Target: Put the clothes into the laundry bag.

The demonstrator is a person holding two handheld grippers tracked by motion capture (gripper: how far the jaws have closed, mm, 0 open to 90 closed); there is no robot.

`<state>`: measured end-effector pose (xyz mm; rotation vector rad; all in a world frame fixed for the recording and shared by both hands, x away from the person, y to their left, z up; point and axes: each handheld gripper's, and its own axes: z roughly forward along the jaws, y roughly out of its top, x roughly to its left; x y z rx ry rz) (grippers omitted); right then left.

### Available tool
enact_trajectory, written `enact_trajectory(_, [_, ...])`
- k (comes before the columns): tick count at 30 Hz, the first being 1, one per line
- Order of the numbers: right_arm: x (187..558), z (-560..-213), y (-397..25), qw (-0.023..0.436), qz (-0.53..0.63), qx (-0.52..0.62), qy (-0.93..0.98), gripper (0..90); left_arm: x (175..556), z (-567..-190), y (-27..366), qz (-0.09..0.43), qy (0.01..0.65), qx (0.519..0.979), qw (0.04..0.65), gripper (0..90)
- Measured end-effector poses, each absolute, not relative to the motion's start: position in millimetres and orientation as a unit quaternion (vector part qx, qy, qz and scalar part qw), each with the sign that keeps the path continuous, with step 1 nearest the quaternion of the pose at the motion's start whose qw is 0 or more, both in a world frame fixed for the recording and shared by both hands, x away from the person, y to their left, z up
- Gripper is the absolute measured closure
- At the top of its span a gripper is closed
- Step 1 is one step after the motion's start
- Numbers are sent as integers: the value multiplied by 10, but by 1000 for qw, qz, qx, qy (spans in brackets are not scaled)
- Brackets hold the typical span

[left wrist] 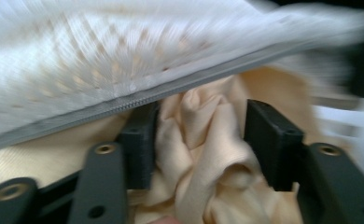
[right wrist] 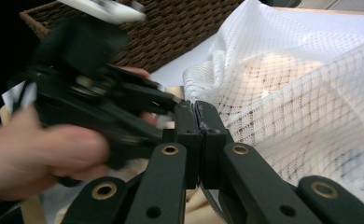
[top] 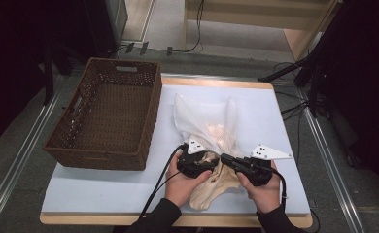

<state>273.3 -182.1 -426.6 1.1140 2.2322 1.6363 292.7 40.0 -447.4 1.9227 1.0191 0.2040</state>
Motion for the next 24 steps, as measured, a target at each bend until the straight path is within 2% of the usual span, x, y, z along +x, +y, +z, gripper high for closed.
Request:
enact_trajectory(5, [2772,-4285,-1867,80,546,381,742,895,2677,-4291,557,68,387,789,472,319])
enact_trajectory(7, [2778,-4289,-1867,80,547,381,741,896,2619,-4383,479,52,375,814,441,268])
enact_trajectory(9, [2778,-4291,-1848,81,546,380,742,895,2613,-4541,350,69,372,839,392,216])
enact_trajectory(10, [2772,-4290,-1832,79,546,380,743,895,2632,-4613,304,81,379,845,369,224])
enact_trajectory(12, [2759,-4291,-1799,78,545,377,745,895,2655,-4691,248,110,389,840,361,305])
enact_trajectory(15, [2743,-4289,-1773,77,544,372,748,895,2685,-4643,245,108,400,831,372,626])
enact_trajectory(16, [2741,-4288,-1769,77,544,372,748,895,2689,-4620,245,108,400,826,383,675])
enact_trajectory(21, [2727,-4271,-1772,78,549,370,745,896,2791,-4433,339,118,420,772,462,704])
enact_trajectory(24, [2712,-4246,-1783,78,554,368,743,895,2918,-4472,341,141,443,747,476,701])
